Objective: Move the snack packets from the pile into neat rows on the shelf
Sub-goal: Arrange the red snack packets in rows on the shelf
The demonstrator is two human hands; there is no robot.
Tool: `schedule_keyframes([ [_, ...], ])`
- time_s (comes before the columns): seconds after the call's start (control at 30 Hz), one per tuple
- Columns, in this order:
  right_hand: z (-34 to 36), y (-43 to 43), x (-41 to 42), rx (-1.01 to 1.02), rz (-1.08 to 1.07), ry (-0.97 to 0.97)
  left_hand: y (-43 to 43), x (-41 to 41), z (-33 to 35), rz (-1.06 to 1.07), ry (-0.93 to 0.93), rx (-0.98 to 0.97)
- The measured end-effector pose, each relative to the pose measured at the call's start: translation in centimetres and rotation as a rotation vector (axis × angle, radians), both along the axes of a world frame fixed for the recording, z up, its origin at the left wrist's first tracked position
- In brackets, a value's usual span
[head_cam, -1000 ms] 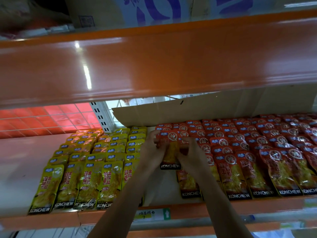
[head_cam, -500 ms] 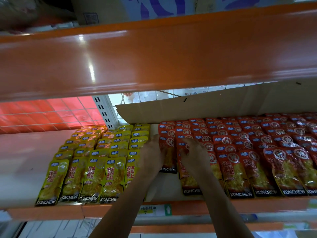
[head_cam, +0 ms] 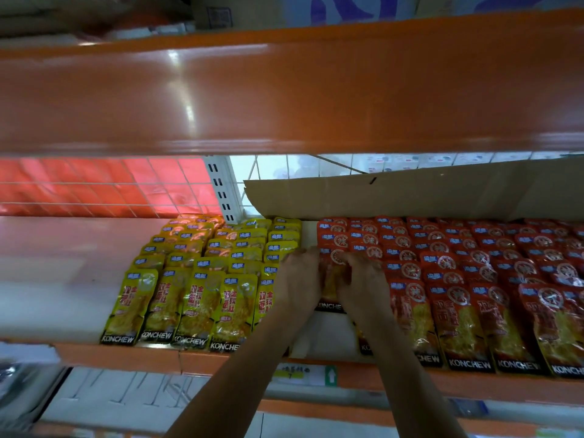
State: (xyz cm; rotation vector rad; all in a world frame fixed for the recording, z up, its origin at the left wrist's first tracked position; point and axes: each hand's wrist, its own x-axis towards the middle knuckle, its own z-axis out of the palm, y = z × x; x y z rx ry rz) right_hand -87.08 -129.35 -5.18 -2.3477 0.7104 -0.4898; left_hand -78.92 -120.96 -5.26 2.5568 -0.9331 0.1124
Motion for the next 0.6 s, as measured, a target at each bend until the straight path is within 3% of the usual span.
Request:
schedule_keyframes([
  [0.27,0.7,8.8,4.6,-0.063,0.112,0.056,10.1,3.1,1.5,0.070,-0.053,-0.047],
  [0.6,0.4,28.8,13.8,-0.069,0.350,-0.014,31.2,10.6,1.8,0.297,-0.204,-0.089],
])
